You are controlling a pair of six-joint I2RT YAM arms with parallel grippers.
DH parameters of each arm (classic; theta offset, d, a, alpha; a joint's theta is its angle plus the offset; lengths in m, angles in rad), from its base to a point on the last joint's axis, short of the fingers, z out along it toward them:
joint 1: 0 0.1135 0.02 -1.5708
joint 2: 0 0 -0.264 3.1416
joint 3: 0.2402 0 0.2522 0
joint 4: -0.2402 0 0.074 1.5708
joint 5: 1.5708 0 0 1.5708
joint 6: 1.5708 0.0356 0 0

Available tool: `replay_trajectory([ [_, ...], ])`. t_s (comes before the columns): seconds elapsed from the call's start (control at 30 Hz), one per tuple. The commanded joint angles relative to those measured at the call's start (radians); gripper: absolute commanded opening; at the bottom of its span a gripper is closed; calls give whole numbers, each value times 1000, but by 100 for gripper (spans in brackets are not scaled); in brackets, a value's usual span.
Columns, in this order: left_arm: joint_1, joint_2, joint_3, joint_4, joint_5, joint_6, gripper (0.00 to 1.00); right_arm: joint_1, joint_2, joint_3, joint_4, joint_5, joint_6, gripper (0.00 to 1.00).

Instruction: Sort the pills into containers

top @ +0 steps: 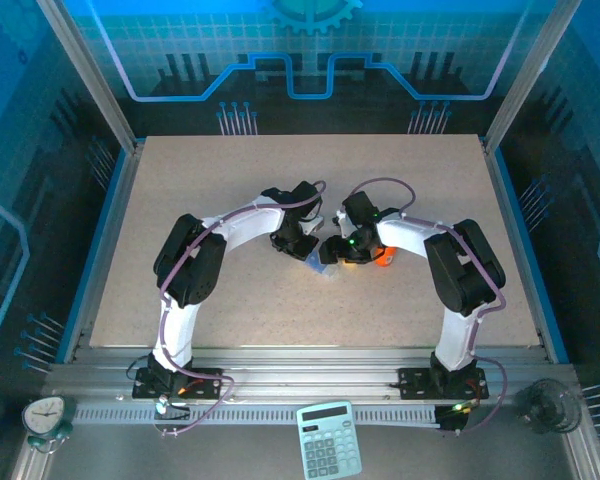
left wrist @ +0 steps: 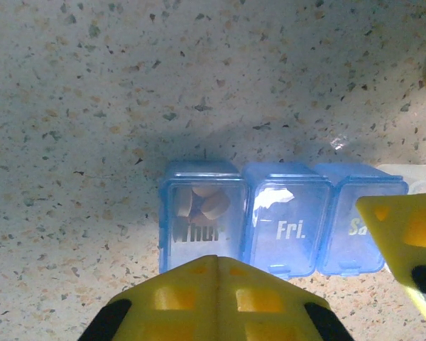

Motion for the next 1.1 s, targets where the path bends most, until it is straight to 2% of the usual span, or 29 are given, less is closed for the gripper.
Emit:
replay_trajectory([
  [0.0, 6, 41, -7, 2, -27, 21, 0, 16, 157, -69, 55, 168, -31, 69],
  [0.43, -3, 86, -55, 54, -35, -16, 0, 18, 175, -67, 53, 159, -20, 68],
  [0.73, 1, -27, 9, 48, -29, -21, 0, 7, 174, -25, 14, 146, -35, 69],
  [1.07, 64, -235, 8, 182, -19, -70, 0, -26, 68, 125, -110, 74, -66, 70],
])
